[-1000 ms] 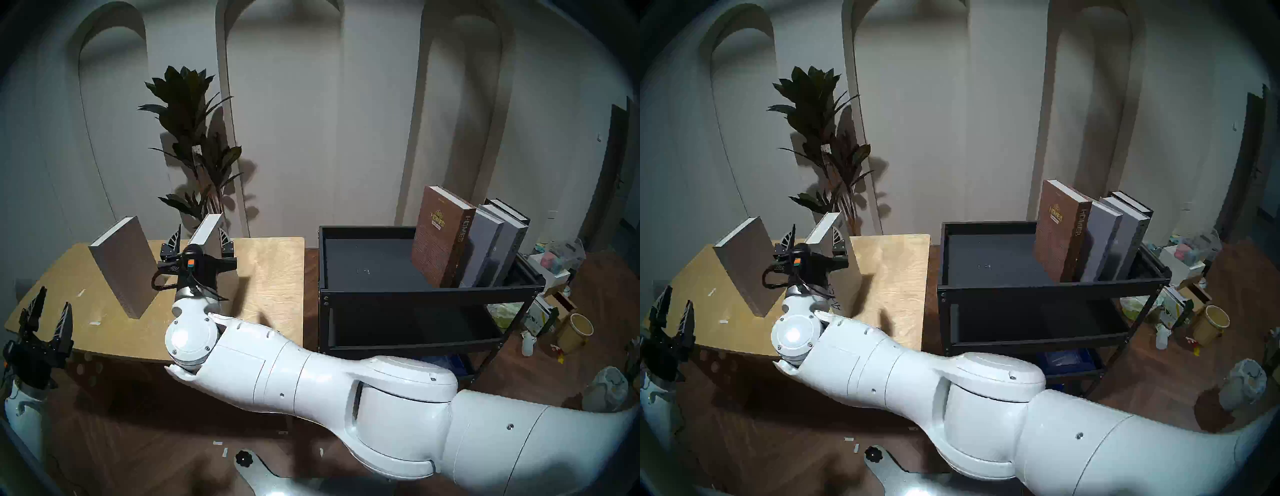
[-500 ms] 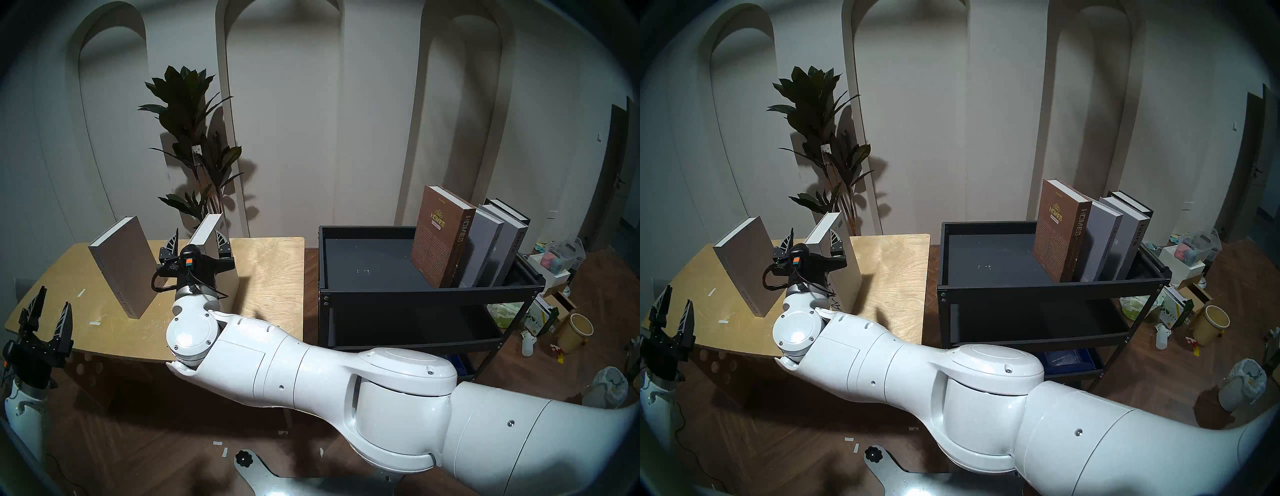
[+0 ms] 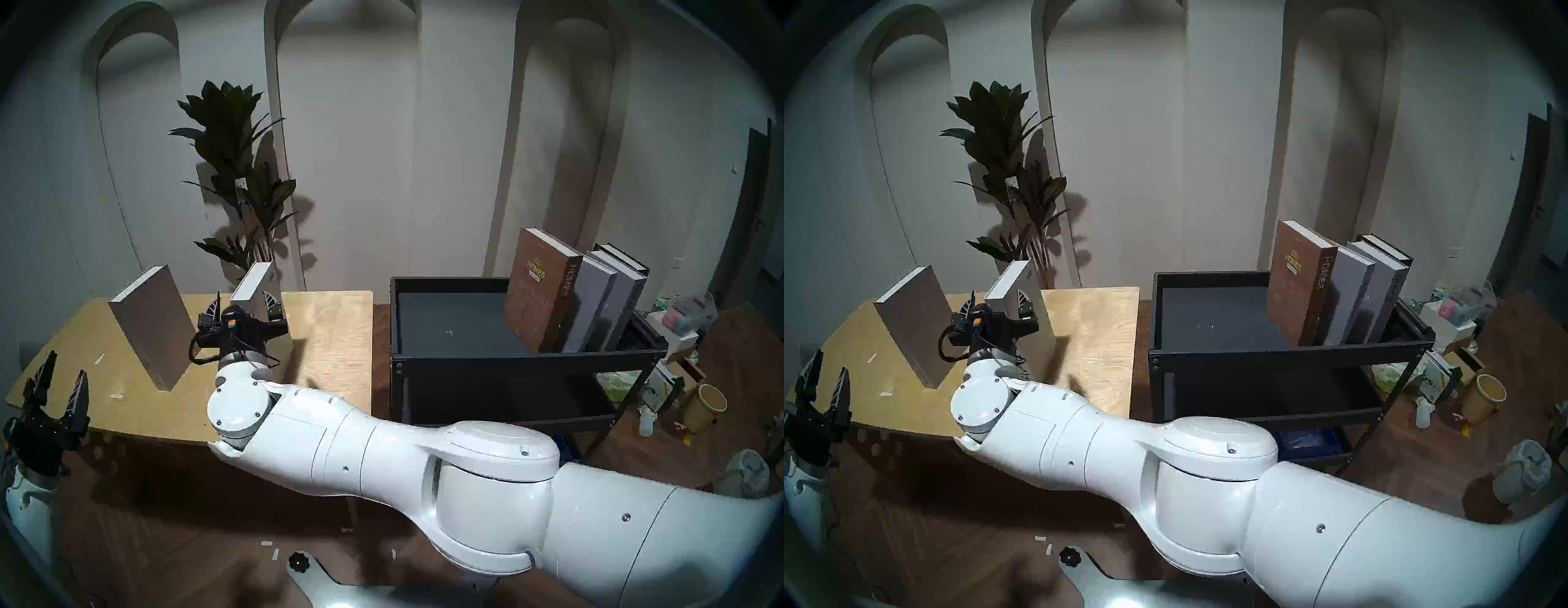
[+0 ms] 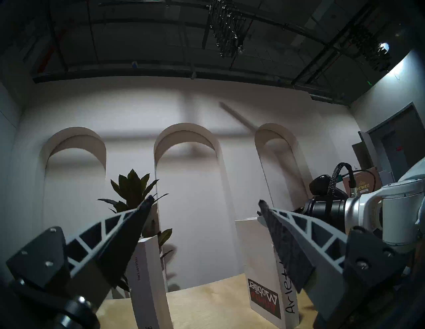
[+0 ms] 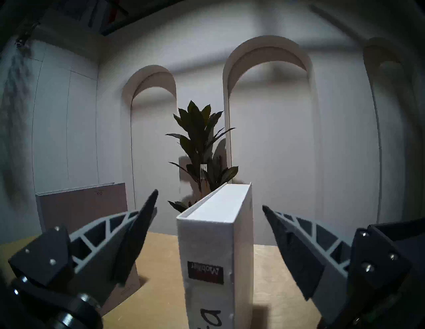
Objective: Move the books from the display table onto the shelf, standing them upright with spines facing out and tallest at one end
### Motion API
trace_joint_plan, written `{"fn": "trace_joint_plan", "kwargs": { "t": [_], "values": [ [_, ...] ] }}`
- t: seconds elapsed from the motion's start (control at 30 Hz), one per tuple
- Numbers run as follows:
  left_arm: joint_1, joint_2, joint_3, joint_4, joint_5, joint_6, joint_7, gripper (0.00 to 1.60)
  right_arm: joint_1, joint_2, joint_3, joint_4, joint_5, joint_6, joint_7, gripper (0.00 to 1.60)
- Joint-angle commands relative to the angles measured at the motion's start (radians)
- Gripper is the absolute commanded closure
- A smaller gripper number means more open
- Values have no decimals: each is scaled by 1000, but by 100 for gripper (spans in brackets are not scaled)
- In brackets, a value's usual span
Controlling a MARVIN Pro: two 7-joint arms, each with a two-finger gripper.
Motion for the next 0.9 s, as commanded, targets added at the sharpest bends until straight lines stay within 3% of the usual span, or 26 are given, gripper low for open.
{"fn": "trace_joint_plan", "kwargs": {
  "t": [0.0, 0.43, 0.47, 0.5, 0.53, 0.57, 0.6, 0.63, 0.87],
  "values": [
    [-2, 6, -9, -3, -1, -1, 1, 0, 25, -19, 8, 15, 24, 19, 16, 0],
    [-5, 5, -8, -1, -1, -1, 0, 0, 64, -19, 21, 67, 77, 65, 48, 0],
    [-5, 5, -8, -1, -1, -1, 0, 0, 67, -19, 22, 69, 80, 68, 50, 9],
    [-5, 5, -8, -1, -1, -1, 0, 0, 69, -19, 22, 71, 83, 70, 52, 29],
    [-5, 5, -8, -1, -1, -1, 0, 0, 71, -19, 22, 73, 86, 72, 54, 86],
    [-5, 5, -8, -1, -1, -1, 0, 0, 72, -19, 23, 76, 89, 75, 56, 99],
    [-6, 5, -8, 0, -1, -1, 0, 0, 73, -19, 23, 78, 93, 77, 58, 144],
    [-6, 5, -8, 0, -1, -1, 0, 0, 75, -19, 23, 81, 97, 79, 60, 160],
    [-7, 5, -8, 0, -1, -1, -1, 0, 88, -19, 29, 99, 117, 84, 67, 160]
  ]
}}
